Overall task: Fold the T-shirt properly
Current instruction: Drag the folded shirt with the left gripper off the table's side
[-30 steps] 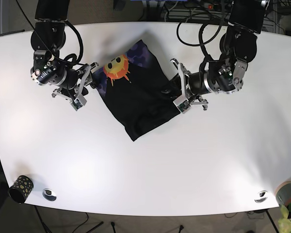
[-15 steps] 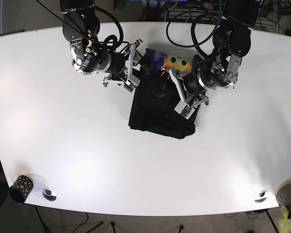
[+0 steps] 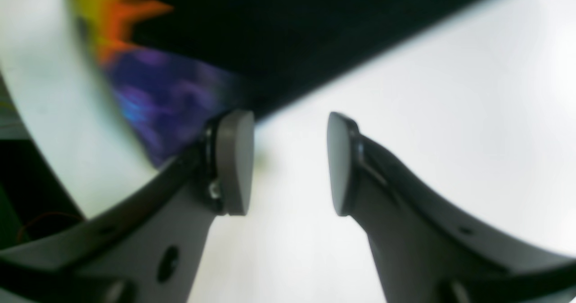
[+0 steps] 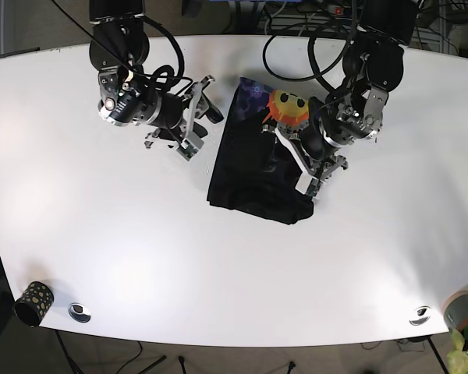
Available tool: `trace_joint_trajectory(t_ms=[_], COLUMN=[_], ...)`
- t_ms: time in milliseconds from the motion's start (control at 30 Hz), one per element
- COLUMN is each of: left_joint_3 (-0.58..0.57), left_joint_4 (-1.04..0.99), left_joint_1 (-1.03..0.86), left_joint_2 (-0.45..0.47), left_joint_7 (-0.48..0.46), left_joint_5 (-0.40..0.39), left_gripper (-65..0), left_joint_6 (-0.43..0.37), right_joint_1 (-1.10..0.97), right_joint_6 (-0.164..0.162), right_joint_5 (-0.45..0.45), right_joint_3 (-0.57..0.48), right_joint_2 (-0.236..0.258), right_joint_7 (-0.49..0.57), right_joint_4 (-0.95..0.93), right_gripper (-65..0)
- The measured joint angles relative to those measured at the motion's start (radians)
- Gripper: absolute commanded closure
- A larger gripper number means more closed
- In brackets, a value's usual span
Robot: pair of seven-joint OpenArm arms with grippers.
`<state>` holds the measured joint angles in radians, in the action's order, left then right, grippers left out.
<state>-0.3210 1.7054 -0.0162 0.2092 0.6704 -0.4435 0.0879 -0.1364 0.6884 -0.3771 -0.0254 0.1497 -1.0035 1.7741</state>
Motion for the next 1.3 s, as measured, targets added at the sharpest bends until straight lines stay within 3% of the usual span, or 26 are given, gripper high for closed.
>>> trace_joint_trajectory(t_ms=[167,367,500,667,767,933,1033,1300], left_joint_3=[-0.087,-0.118,-0.094,0.033,0.134,0.299,0.377,0.483], left_joint_4=[-0.060,-0.222,-0.312,-0.350,-0.355,-0.389,-0.458,-0.626], left_joint_1=[-0.003,0.002,0.013,-0.004,-0.012,-0.012,0.006,0.050], left_joint_2=[-0.061,-0.128,-0.135,-0.149,-0.119,-0.047,0.002,0.197], left_joint_7=[-0.005,-0.160,-0.292,-0.311,-0.325,-0.312,-0.353,-0.378], left_joint_5=[0.151,0.314,0.311,0.286,0.281,0.270,0.246,0.213], left_gripper=[-29.4,-29.4,-29.4,-29.4,-29.4,-29.4,-29.3,-29.3], left_joint_6=[-0.025,-0.019,0.003,0.051,0.132,0.211,0.259,0.352], right_joint_1=[0.000,-0.003,-0.003,-0.003,-0.003,-0.001,0.003,-0.001], right_joint_6=[0.000,0.000,0.001,0.001,0.005,0.004,0.004,0.004], right_joint_5=[0.003,0.000,-0.003,-0.003,-0.005,0.000,0.000,0.006], right_joint_3=[0.051,0.071,0.069,0.071,0.092,0.119,0.119,0.118], right_joint_2=[0.001,0.000,0.000,0.000,-0.003,0.000,0.000,0.000], right_joint_7=[0.000,0.000,0.000,0.000,0.001,-0.002,-0.002,-0.002], right_joint_4=[0.000,0.000,0.000,0.000,0.000,0.001,0.001,0.073], right_gripper=[-24.6,-24.6,-24.6,-24.6,-24.6,-24.6,-24.6,-24.6])
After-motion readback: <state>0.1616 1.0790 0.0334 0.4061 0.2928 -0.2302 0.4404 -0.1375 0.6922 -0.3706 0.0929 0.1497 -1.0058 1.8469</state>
